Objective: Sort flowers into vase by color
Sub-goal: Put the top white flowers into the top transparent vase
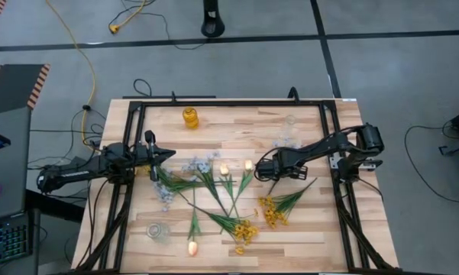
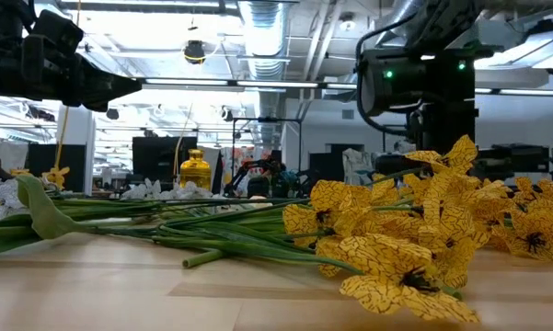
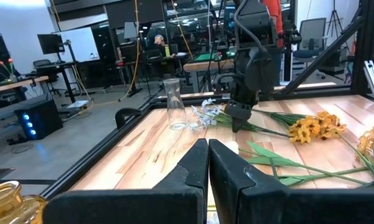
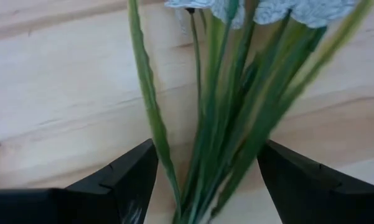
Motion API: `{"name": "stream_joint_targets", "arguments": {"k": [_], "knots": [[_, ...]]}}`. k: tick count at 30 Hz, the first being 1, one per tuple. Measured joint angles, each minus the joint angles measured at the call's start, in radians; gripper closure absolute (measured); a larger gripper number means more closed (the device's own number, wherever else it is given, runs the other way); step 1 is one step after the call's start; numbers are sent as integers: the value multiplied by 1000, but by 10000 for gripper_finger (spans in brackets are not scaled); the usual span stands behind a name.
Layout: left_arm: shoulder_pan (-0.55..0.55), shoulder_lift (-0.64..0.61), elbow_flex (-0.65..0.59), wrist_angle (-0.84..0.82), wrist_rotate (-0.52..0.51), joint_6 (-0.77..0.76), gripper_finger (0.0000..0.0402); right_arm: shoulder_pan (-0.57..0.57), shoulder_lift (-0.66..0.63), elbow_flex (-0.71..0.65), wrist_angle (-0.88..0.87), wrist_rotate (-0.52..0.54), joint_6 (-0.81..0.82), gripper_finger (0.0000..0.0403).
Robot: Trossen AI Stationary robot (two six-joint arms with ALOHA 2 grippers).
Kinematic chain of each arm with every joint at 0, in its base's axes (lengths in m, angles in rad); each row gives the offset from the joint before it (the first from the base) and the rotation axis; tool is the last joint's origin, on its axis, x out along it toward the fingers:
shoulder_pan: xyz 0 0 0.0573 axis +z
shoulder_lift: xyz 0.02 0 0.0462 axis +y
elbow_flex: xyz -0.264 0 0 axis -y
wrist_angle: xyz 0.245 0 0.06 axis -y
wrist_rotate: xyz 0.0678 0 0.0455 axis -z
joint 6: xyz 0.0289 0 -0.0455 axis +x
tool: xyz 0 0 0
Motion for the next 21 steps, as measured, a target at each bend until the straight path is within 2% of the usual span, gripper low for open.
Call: {"name": "stream_joint_targets", "arguments": {"k": [5, 10, 14, 21], "knots": [[0, 2, 0, 0, 0, 0, 401, -20, 6, 1, 8, -1, -6, 107], [0, 2, 0, 0, 0, 0, 401, -23, 0, 1, 7, -1, -8, 138], [0, 2, 0, 0, 0, 0, 401, -23, 0, 0, 14, -1, -8, 181], [0, 2, 0, 0, 0, 0, 401, -20, 0, -1, 9, 3, -13, 277]]}}
